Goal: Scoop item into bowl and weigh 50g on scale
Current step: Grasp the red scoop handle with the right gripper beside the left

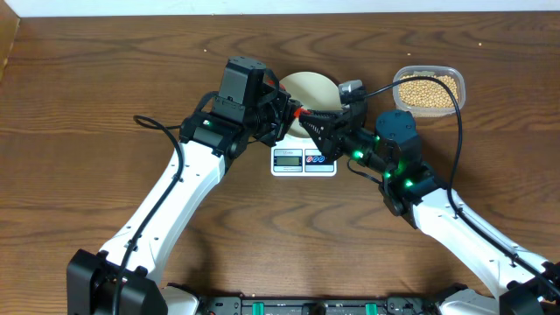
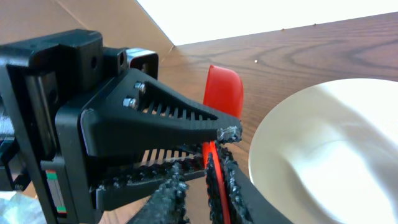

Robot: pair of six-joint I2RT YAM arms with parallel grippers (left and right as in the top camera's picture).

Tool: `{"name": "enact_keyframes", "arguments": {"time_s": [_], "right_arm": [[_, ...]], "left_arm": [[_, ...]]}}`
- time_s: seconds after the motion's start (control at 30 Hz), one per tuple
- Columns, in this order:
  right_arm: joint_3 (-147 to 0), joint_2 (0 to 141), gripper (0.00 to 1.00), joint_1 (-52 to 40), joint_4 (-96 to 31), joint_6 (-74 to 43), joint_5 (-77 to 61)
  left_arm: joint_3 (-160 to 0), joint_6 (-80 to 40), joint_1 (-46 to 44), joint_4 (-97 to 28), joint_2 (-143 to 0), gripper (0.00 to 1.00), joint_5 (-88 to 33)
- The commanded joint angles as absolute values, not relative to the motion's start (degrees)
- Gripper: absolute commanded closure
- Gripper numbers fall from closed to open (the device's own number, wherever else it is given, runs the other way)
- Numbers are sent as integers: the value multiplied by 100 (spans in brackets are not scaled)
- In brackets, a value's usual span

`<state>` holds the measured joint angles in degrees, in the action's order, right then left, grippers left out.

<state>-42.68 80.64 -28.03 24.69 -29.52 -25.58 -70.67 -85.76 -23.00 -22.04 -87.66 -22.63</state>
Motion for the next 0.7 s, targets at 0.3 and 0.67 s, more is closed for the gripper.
{"name": "enact_keyframes", "arguments": {"time_s": [0.3, 0.67], "right_arm": [[-4381, 8090, 99, -2821, 2480, -2976, -2536], [-4381, 8090, 99, -2816, 2482, -2976, -2515]], "left_arm": [[-7177, -8538, -2307, -2193, -8735, 93, -2340], [-7177, -8272, -2307, -2191, -8735, 92, -2340]]}}
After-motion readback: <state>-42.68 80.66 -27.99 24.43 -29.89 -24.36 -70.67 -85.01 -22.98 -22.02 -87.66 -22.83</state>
